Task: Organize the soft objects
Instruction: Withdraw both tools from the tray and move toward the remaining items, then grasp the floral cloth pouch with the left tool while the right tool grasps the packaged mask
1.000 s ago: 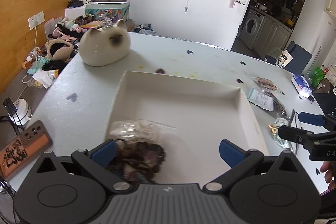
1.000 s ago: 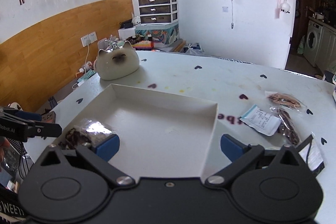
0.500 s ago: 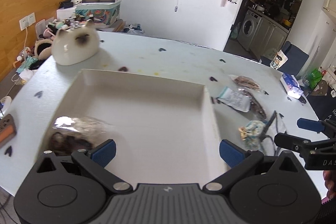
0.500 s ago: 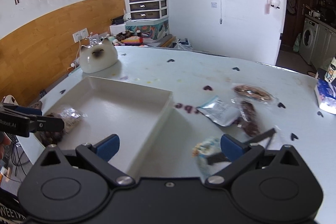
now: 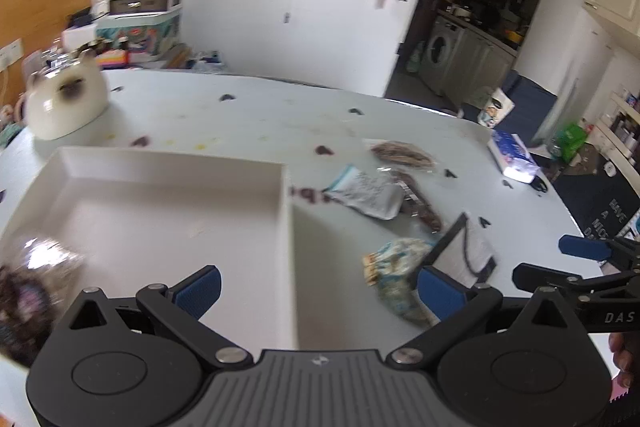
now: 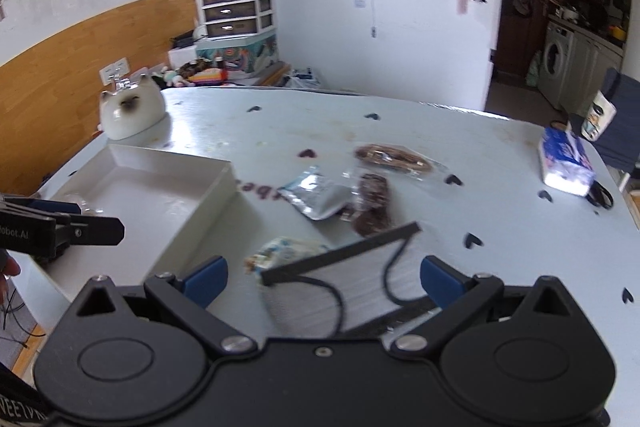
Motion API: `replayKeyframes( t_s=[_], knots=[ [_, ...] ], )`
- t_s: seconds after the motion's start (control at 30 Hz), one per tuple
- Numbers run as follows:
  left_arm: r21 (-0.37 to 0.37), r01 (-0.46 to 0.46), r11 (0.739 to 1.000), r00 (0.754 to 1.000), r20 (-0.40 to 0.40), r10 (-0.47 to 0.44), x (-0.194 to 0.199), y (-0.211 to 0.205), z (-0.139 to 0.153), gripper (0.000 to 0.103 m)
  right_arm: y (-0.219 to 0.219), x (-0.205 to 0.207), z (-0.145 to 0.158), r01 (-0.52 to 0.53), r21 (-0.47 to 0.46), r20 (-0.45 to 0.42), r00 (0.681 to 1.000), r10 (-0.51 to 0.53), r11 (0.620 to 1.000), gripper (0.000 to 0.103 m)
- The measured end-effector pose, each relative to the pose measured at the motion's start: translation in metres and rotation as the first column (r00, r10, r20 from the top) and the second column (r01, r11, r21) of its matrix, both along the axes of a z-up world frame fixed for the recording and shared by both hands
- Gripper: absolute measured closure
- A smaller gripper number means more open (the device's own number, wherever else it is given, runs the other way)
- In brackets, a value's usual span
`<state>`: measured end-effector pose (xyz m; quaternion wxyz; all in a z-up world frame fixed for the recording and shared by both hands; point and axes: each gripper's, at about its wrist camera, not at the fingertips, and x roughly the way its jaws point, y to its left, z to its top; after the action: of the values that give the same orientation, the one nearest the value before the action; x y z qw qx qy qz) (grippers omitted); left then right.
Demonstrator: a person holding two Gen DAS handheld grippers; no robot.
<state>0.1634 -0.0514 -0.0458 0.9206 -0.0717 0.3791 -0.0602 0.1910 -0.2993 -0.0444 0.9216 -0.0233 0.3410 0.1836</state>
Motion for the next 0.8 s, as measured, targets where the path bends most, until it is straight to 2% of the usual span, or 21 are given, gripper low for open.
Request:
replayKeyframes(
  t_s=[0.23,0.5,0.8],
  knots=[
    [0.020,0.059,0.998,0.998,-0.008,-0.059,0.031,-0.039,-0.010,0.002,-0.030,0.022,-0.010,0.064,-0.004,-0.036,0.997,-0.064,0.998,0.000],
    [0.005,0.133,0.991,0.989,-0.067,-0.133,0.054,-0.065,-0.026,0.024,-0.036,0.071,-0.023,0.116,-0.035,-0.081,0.990,-0.118,0.993,0.000],
    [0.009,0.134,0.991,0.984,-0.121,-0.132,0.063,-0.069,-0.035,0.024,-0.016,0.152,-0.062,0.170,-0.044,-0.255,0.951,-0.176,0.984,0.000]
  ],
)
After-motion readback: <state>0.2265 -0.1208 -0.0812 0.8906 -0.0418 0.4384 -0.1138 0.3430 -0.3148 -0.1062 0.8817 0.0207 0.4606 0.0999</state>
